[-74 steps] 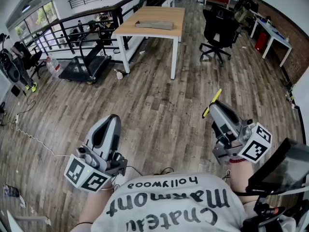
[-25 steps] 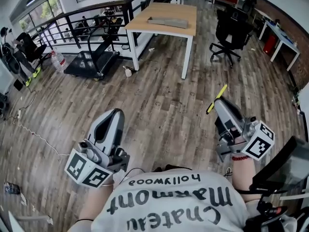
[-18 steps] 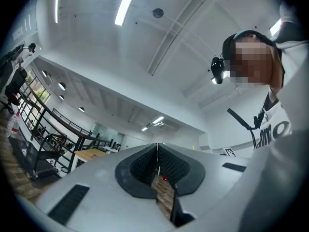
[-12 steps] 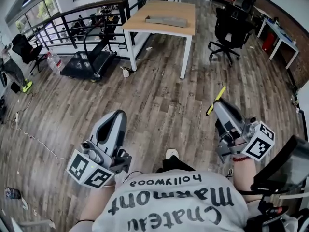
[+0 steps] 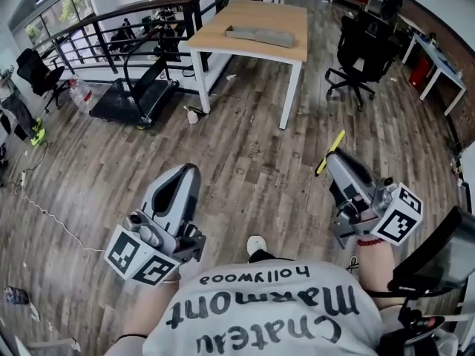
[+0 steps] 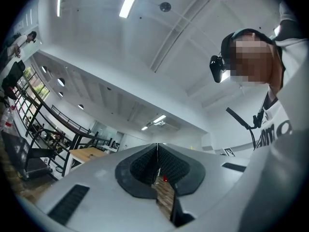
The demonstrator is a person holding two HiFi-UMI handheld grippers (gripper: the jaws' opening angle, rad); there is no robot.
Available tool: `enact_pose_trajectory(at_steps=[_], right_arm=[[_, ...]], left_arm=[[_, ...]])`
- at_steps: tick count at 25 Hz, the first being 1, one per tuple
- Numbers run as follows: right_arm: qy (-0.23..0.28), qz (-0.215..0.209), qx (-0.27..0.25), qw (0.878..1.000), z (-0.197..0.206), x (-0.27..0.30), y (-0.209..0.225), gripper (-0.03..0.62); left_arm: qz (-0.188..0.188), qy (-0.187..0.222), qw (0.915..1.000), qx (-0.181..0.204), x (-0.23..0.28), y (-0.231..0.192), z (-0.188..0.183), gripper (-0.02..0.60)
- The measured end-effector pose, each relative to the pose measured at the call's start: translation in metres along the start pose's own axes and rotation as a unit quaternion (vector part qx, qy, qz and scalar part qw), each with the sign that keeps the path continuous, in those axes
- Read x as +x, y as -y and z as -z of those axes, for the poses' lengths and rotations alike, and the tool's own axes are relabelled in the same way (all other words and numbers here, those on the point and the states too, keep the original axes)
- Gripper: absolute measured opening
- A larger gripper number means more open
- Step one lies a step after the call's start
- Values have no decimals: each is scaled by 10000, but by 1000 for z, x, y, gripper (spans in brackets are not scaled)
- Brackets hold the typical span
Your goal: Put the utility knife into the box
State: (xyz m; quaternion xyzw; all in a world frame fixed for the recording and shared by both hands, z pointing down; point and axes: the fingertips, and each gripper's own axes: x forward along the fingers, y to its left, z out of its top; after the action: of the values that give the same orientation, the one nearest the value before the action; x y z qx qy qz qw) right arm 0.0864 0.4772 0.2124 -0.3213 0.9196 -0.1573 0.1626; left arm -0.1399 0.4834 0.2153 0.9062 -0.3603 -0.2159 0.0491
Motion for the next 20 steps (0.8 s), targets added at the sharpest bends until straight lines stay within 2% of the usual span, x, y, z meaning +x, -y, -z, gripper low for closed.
enact_pose_trajectory(at_steps=[15,20], right_arm=[[-178,-221,55,9996,-28,74,118,58],[-196,-285,104,9993,-29,87,137,58]], left_arm=[[-292,-116,9995,-100,100,-81,32,9],[-328,-120,9994,-63,117,-95,36,9]])
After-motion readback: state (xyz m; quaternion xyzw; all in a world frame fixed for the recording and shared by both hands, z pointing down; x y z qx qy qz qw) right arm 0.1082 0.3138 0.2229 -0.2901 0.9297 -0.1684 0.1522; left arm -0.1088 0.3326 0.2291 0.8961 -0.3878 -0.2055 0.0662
